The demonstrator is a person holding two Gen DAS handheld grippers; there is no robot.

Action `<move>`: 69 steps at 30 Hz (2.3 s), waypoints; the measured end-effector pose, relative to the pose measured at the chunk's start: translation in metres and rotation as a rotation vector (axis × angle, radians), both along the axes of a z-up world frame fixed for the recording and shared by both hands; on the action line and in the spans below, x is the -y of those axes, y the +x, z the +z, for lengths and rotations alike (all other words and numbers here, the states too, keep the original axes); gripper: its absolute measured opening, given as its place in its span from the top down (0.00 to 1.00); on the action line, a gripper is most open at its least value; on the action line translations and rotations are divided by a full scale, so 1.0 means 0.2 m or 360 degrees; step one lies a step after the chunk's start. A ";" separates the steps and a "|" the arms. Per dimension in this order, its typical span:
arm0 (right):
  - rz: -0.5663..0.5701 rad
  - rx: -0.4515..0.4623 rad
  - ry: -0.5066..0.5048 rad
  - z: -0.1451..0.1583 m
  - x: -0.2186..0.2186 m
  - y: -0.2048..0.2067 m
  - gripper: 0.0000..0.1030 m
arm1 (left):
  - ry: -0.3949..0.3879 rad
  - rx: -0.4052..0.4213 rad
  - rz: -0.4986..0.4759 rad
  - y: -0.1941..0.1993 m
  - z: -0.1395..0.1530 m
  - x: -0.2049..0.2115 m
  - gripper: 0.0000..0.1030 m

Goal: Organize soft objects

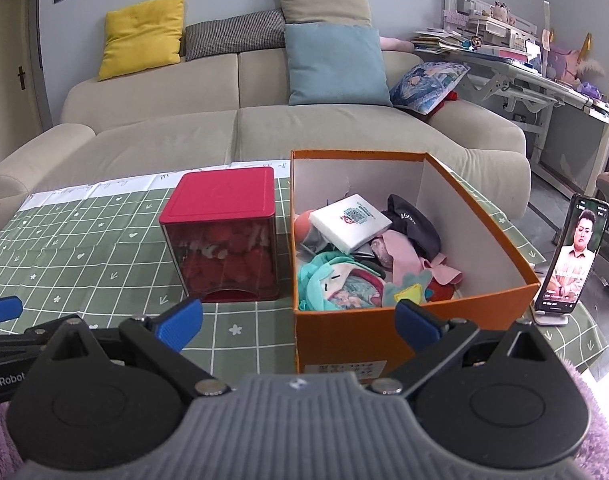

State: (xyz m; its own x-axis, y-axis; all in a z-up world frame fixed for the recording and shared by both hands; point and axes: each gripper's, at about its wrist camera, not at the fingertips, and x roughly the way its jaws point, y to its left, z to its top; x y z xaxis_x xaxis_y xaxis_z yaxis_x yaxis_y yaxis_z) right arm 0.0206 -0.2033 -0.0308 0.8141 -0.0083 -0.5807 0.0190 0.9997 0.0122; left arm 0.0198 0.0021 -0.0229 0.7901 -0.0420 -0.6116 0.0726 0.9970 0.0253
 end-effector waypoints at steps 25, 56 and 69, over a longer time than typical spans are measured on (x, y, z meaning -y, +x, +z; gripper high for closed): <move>-0.0002 0.0001 0.0005 0.00 0.00 0.00 0.03 | 0.0033 -0.0001 -0.0004 -0.01 0.01 0.00 0.10; -0.0013 -0.0001 0.0015 -0.01 0.01 0.01 0.03 | 0.0043 -0.0007 -0.0003 -0.01 0.01 0.00 0.10; -0.0014 0.0000 0.0014 -0.01 0.00 0.01 0.03 | 0.0044 -0.0007 -0.0008 -0.01 0.01 0.00 0.10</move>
State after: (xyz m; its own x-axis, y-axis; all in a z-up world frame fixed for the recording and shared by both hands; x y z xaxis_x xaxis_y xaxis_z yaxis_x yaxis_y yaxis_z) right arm 0.0229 -0.2042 -0.0328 0.8140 -0.0101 -0.5808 0.0276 0.9994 0.0213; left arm 0.0182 0.0012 -0.0216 0.7873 -0.0290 -0.6159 0.0777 0.9956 0.0525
